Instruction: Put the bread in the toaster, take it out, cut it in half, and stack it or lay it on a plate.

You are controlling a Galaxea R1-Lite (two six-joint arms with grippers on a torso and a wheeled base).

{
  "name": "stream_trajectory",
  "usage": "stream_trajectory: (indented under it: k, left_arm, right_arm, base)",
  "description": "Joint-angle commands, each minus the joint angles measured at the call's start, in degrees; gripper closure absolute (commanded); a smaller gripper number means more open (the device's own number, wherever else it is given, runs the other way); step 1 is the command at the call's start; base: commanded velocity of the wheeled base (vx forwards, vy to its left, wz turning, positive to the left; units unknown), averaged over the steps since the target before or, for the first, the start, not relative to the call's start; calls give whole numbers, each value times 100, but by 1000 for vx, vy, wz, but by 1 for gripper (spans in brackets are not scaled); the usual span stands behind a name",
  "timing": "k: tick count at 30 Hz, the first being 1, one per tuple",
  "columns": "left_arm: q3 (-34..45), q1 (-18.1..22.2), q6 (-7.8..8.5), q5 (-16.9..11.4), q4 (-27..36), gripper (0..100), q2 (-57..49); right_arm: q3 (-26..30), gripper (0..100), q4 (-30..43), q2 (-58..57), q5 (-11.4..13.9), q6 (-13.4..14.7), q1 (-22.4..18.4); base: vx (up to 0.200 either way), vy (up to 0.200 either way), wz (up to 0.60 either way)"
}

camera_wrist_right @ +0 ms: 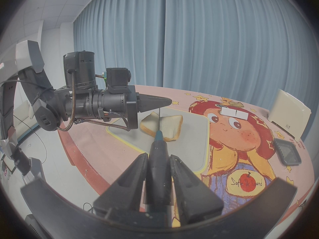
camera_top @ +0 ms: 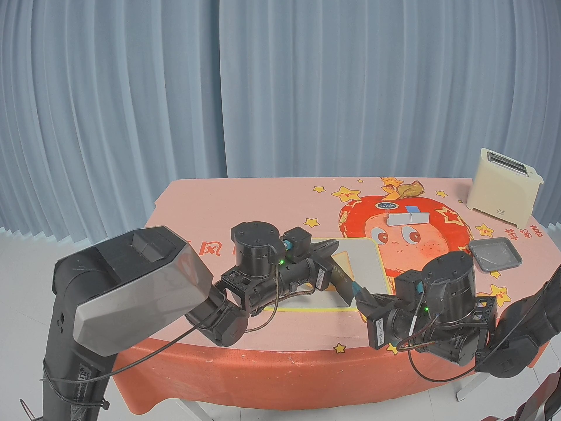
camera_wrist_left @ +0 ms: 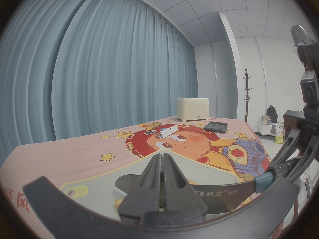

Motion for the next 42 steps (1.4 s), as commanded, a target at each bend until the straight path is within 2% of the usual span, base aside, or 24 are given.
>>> stream_trajectory:
  k: [1,7,12,21,36,39,42]
  left_arm:
    - [40,-57,0,9,-38,100,-63]
    - [49,-83,0,9,-11,100,-2]
    - [49,-83,0,9,15,100,7]
    - [58,-74,0,9,-11,100,-54]
    - [84,-74,0,9,-29,100,-63]
    - [84,-74,0,9,-29,100,-72]
    - [119,-66,0,9,-38,100,-160]
  right_arm:
    - [18,100,22,68,1,10,-3]
    - [-96,100,-48,-64,-8,45,6]
    - [-87,100,-453,-108,-17,27,-29]
    - [80,100,-347,24,-8,10,-29]
    - [10,100,-417,15,-78,19,-38]
    - [1,100,-417,-38,-69,36,-64]
    - [-61,100,-374,-90,-17,151,-319]
  base:
    - [0,0,0]
    - [0,0,0]
    - [0,0,0]
    - [0,0,0]
    - [0,0,0]
    - [0,0,0]
    - [0,0,0]
